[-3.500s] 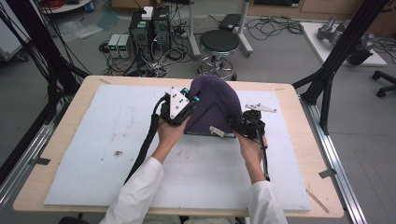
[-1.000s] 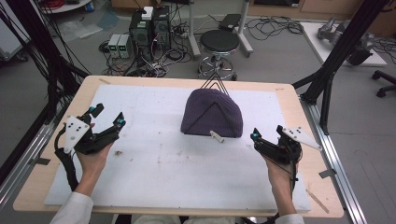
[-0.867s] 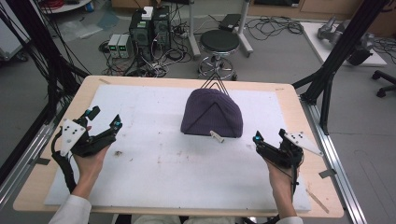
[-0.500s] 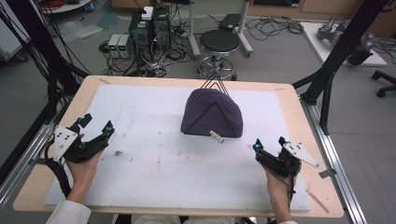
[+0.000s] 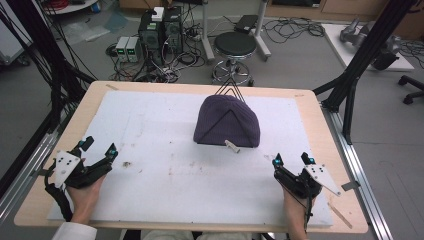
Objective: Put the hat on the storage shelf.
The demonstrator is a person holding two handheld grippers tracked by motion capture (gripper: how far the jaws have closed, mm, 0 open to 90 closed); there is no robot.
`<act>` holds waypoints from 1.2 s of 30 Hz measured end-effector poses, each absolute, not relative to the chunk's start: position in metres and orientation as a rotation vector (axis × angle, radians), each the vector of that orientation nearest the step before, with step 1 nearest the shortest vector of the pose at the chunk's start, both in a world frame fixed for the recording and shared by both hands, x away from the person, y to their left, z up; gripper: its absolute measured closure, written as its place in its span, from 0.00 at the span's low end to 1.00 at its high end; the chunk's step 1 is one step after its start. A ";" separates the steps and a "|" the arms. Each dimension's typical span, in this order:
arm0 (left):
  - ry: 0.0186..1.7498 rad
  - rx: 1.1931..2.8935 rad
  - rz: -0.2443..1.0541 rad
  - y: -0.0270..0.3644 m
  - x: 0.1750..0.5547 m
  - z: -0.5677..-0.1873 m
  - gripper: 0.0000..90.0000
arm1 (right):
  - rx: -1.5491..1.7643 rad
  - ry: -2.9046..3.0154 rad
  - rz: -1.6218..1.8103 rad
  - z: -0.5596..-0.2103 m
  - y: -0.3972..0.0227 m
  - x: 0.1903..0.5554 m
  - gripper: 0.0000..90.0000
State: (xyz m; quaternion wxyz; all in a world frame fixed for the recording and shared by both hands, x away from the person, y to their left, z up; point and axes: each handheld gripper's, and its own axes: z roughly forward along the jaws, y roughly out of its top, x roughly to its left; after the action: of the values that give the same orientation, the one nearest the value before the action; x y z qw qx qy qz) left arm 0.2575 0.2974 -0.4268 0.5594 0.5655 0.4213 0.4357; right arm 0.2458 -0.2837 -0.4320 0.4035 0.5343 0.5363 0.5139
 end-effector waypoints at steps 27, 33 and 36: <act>1.046 1.281 0.985 0.305 0.257 -0.434 0.24 | 1.349 1.384 1.269 -0.439 -0.281 0.247 0.13; 1.042 1.282 0.987 0.304 0.257 -0.434 0.24 | 1.359 1.383 1.274 -0.439 -0.282 0.247 0.13; 1.041 1.281 0.984 0.304 0.257 -0.434 0.25 | 1.363 1.385 1.278 -0.440 -0.282 0.247 0.13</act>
State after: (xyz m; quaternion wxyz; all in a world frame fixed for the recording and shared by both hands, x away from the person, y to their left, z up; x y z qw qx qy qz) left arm 0.2565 0.3044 -0.4341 0.5726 0.5465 0.4441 0.4198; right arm 0.2466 -0.2824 -0.4396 0.3969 0.5379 0.5465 0.5045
